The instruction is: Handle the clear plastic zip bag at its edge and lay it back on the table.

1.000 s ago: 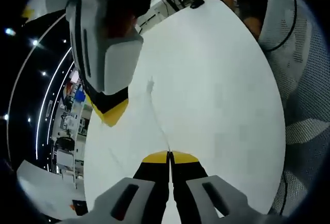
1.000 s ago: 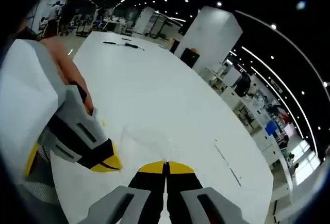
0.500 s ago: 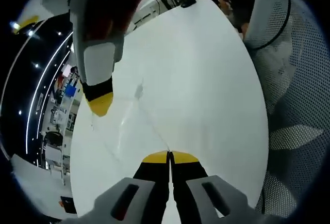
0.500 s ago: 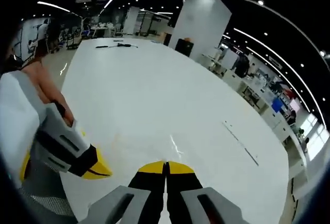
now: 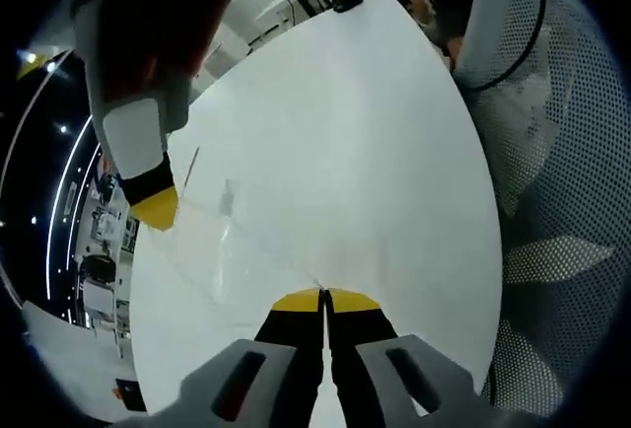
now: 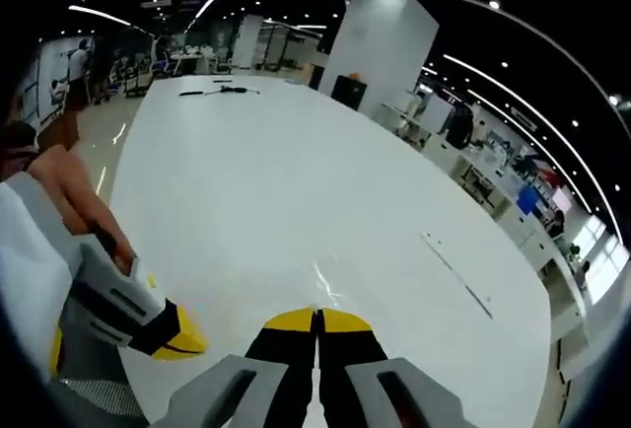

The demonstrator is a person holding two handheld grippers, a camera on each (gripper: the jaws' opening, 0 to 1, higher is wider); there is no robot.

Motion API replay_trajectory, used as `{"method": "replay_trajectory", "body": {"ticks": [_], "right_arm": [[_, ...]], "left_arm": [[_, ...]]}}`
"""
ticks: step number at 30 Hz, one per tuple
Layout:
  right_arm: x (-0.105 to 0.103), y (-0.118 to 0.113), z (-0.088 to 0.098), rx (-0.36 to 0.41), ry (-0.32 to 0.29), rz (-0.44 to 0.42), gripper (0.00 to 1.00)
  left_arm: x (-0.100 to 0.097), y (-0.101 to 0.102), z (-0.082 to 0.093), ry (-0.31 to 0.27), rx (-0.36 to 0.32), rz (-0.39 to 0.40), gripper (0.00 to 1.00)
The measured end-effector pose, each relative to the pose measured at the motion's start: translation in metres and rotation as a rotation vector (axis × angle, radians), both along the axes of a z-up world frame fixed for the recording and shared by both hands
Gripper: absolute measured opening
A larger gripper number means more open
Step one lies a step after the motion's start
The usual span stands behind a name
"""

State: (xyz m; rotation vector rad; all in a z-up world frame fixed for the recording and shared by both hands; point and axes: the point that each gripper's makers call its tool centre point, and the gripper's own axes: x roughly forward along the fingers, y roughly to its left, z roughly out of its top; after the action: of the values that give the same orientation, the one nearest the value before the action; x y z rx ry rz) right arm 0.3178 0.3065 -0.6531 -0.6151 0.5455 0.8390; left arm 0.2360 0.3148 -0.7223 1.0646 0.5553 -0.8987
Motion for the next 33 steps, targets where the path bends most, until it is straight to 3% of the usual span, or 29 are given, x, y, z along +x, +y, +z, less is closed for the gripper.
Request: {"method": "replay_trajectory", "body": {"ticks": [9,12,19,22,24,27,33], "right_arm": [[-0.003,0.002,-0.004,0.004,0.012,0.02,0.0],[-0.008,0.004,-0.007,0.006,0.019,0.037,0.0],[-0.015,0.004,-0.019,0.0,0.05,0.057,0.0],[-0.018,0.005,-0.023,0.013,0.086,0.063,0.0],[-0.03,0.008,-0.031,0.01,0.154,0.087,0.0],[-0.033,0.005,-0.034,-0.028,0.131,0.108,0.02],[-0.039,-0.012,-0.028,0.005,0.116,0.087,0.07]], "left_arm": [[-0.003,0.001,0.002,0.004,-0.02,0.026,0.0],[0.004,0.005,0.005,0.011,-0.047,0.09,0.0],[0.013,0.007,0.009,-0.005,-0.045,0.109,0.0],[0.015,0.01,0.01,-0.001,-0.041,0.117,0.0],[0.015,0.011,0.01,0.001,-0.036,0.119,0.0],[0.018,0.014,0.002,0.011,-0.022,0.126,0.0],[0.025,0.018,-0.007,0.027,-0.006,0.137,0.0]]}}
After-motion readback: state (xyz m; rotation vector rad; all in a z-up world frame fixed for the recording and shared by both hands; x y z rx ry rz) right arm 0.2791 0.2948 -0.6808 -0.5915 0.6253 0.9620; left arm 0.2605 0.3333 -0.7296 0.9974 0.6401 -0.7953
